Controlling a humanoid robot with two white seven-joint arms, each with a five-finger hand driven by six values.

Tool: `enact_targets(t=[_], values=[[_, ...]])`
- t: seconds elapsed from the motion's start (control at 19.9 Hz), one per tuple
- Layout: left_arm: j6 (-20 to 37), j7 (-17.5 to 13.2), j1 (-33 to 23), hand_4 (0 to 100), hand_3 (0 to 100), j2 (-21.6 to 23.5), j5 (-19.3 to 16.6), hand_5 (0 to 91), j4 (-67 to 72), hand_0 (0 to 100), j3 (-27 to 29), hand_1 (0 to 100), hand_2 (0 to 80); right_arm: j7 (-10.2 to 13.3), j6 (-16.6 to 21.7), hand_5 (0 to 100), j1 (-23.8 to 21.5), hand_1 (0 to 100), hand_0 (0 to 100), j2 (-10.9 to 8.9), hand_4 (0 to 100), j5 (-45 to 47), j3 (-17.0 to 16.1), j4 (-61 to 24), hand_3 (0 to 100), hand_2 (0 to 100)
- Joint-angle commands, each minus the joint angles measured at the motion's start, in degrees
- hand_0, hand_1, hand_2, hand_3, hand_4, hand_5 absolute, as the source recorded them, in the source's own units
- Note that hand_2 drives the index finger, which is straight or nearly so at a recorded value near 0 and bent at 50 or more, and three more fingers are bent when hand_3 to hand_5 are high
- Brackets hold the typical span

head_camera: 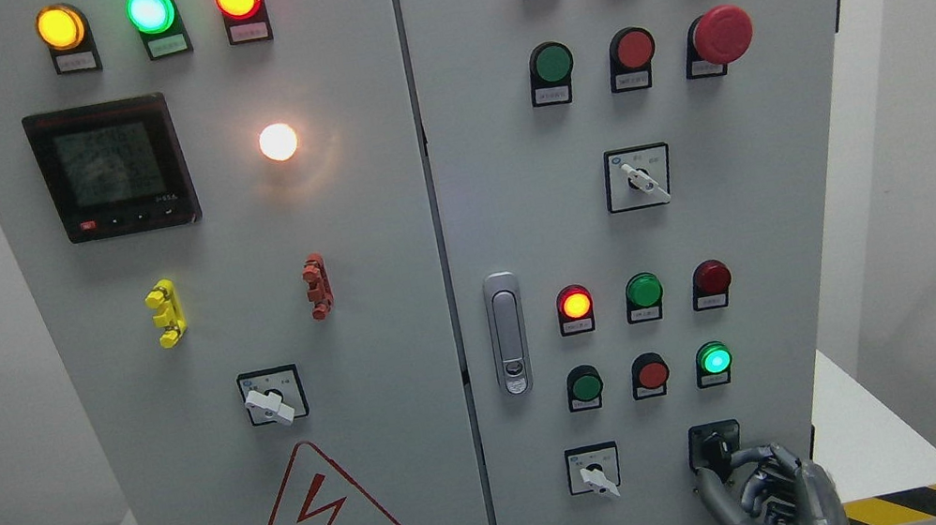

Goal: Trip black knob to open circuit

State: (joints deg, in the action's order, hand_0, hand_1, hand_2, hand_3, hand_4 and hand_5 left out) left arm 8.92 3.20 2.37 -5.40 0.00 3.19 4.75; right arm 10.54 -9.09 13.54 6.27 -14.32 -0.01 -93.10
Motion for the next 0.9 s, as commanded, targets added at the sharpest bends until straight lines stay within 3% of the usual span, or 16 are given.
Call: enact_targets(t=[0.0, 0.85], values=[[0.0, 0.0, 0.0, 0, 0, -0.1, -1.8, 0.0, 0.0, 12, 0.0, 39, 0.0, 0.3, 0.0, 99, 0.0, 73, 26, -0.12, 90, 0.0, -0.3, 0.0, 87, 50], [0.0, 0.0, 0.0, 0, 0, 0.0, -1.8, 0.0, 0.1, 12, 0.0, 39, 0.0, 0.3, 0.0, 99, 0.0, 74, 25, -0.12, 89, -0.3, -1.1, 0.1, 85, 48]])
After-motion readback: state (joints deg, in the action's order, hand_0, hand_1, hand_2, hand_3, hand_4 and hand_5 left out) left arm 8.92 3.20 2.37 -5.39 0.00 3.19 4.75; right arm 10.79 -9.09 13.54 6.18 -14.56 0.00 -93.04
